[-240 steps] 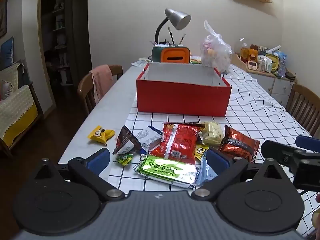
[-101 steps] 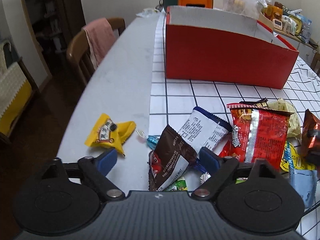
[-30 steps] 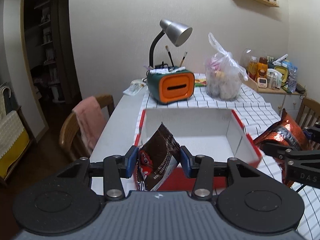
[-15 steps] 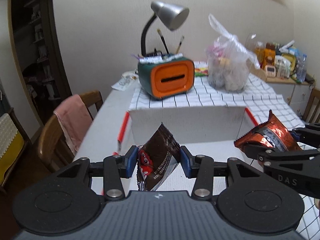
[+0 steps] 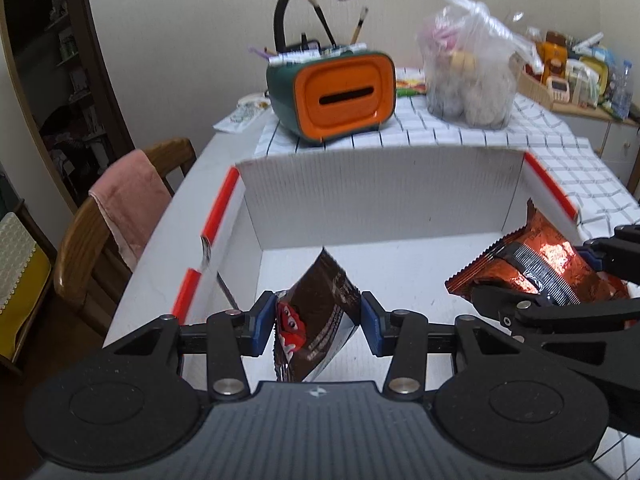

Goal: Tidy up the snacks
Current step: 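Carry both snacks over the red box and open both grippers to drop them, then withdraw both tools from the box back toward the snack pile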

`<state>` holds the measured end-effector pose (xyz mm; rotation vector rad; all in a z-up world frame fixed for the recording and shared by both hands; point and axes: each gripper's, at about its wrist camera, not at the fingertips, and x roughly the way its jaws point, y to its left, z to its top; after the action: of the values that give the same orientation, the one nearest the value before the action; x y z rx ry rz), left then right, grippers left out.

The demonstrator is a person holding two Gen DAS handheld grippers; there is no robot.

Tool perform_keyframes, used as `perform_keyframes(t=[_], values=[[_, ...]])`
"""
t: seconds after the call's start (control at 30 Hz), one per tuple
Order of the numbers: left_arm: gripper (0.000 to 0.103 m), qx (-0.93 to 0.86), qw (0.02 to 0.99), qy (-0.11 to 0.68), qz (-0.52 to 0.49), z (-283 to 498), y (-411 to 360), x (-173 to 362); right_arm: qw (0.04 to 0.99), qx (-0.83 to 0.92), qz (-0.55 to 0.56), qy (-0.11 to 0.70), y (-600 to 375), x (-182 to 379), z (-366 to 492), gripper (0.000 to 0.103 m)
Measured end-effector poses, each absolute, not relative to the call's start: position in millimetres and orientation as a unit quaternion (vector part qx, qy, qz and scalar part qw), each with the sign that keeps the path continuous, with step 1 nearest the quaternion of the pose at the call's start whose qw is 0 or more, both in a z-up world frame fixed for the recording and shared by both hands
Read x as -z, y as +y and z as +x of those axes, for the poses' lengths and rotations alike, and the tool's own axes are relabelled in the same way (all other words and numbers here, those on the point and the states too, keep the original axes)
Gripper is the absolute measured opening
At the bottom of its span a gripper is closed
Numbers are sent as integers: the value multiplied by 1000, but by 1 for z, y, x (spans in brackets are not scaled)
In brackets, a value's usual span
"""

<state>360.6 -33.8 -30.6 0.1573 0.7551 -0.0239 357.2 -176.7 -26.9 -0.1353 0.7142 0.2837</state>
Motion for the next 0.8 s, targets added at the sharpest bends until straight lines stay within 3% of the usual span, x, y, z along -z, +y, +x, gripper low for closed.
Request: perform_keyframes(t=[0.37, 0.5, 0.7, 0.8], values=[[46, 7, 919, 384, 87, 364, -32, 47, 915, -150, -71, 368, -170, 43, 359, 48], [57, 7, 923, 374, 85, 358, -31, 42, 915, -154, -63, 368, -173, 39, 359, 49], [62, 4, 930, 358, 84, 345, -28, 26, 920, -146, -50, 359, -180, 27, 349, 62], [67, 1, 934, 348, 86, 335, -27, 16, 924, -143, -43, 352, -186, 18, 343, 62]])
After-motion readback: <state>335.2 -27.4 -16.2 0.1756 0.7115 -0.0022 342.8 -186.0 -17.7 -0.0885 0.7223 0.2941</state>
